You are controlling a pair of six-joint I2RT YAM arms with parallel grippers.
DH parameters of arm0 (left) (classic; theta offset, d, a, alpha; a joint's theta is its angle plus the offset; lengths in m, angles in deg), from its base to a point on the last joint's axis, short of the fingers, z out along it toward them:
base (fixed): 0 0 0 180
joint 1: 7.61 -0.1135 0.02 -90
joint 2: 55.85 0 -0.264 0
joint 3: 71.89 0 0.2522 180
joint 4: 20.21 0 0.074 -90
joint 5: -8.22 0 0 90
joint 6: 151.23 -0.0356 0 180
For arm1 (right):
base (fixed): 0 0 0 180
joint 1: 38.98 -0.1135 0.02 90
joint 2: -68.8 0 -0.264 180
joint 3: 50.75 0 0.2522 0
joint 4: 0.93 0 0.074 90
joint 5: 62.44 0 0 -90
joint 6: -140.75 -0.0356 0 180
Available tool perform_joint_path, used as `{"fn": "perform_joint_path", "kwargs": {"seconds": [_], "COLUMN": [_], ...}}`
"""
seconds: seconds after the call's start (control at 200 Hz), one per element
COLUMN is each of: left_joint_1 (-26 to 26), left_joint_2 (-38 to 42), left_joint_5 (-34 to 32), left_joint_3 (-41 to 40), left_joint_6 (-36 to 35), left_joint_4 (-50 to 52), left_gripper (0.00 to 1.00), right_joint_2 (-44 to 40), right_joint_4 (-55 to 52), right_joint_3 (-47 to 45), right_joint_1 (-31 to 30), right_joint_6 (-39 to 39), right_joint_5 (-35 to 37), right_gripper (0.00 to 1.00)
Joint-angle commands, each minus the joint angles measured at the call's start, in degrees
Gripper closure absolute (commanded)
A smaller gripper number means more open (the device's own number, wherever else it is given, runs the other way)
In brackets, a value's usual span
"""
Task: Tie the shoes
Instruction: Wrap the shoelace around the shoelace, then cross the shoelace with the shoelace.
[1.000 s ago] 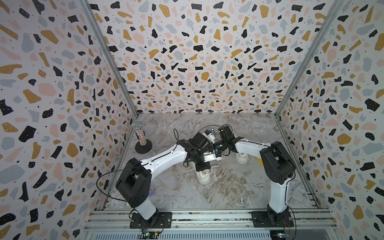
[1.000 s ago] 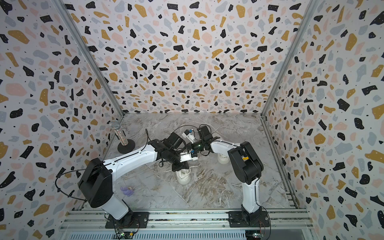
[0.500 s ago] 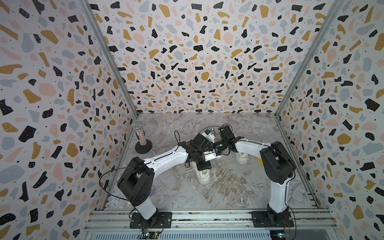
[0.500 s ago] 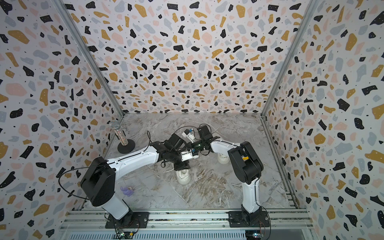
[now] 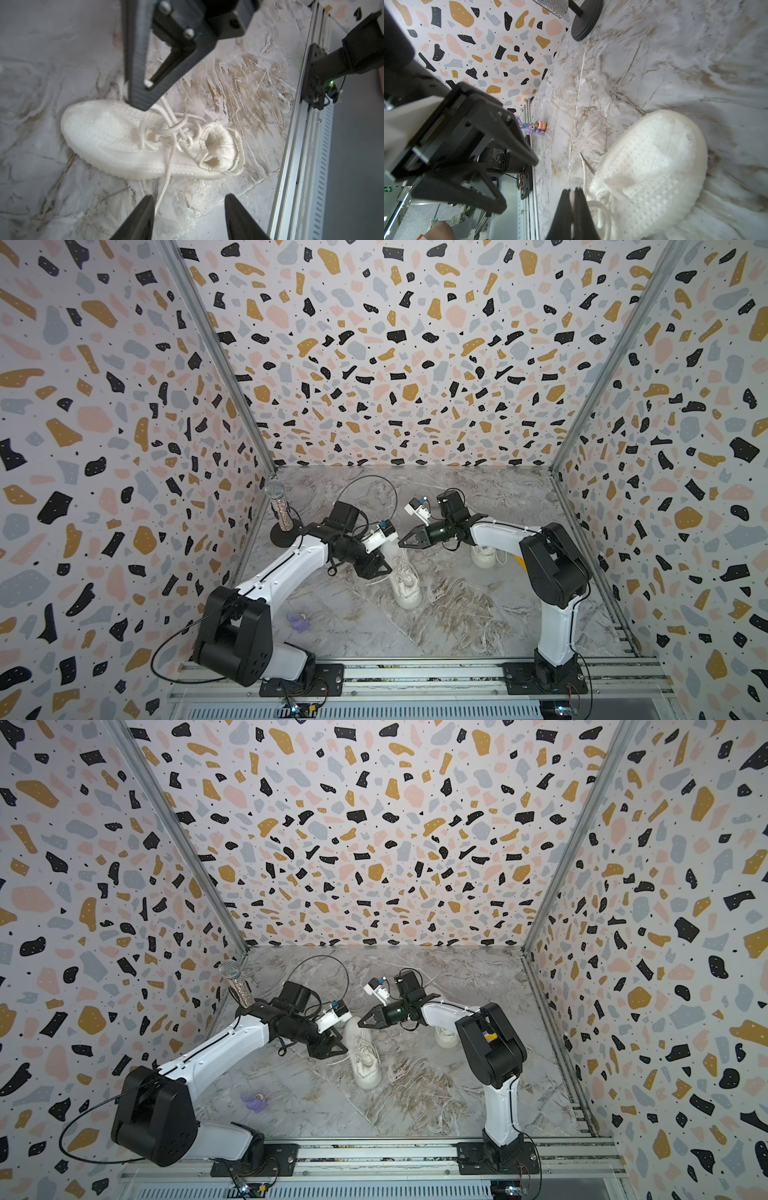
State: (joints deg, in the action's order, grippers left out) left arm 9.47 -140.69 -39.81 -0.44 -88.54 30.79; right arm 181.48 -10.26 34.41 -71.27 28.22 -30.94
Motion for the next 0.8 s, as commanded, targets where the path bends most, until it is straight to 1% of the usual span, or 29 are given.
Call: {"fn": "perform_joint_path", "kwargs": {"seconds": [0.0, 0.085, 0.15, 0.24, 0.33, 0.536, 0.691, 0.796], "left_joint_1": [-1.2, -1.3, -1.3, -1.2, -1.1, -0.2, 1.0, 1.6], "left_joint_2": [-5.3, -9.1, -10.9, -11.9, -12.9, -15.6, -16.0, -16.3], "left_joint_5": [9.8, 13.1, 14.4, 13.8, 12.6, 12.4, 12.8, 14.3], "left_joint_3": [3.2, 5.3, 5.8, 5.2, 5.0, 5.3, 4.7, 4.1], "left_joint_6": [5.9, 9.7, 13.4, 18.5, 21.6, 25.2, 26.0, 26.0], "left_joint_4": [1.1, 0.3, -2.0, -7.1, -10.4, -14.7, -16.5, -17.3], "left_gripper": [0.42, 0.42, 0.42, 0.42, 0.42, 0.42, 0.43, 0.44], "right_joint_2": [-3.4, -3.5, -3.5, -3.5, -3.7, -4.4, -4.8, -5.1], "right_joint_4": [3.5, 4.5, 5.1, 5.8, 6.6, 6.8, 6.7, 6.5], "right_joint_3": [-1.3, -1.8, -2.1, -2.3, -2.4, -2.6, -2.4, -2.4], "right_joint_1": [0.2, 0.2, 0.2, 0.2, 0.2, 0.2, 0.2, 0.2], "right_joint_6": [-1.6, -2.2, -2.6, -3.3, -3.9, -4.1, -4.1, -3.8], "right_joint_5": [-0.3, -0.1, 0.0, 0.0, -0.1, -0.2, -0.1, -0.1], "right_gripper": [1.0, 1.0, 1.0, 1.0, 1.0, 1.0, 1.0, 1.0]}}
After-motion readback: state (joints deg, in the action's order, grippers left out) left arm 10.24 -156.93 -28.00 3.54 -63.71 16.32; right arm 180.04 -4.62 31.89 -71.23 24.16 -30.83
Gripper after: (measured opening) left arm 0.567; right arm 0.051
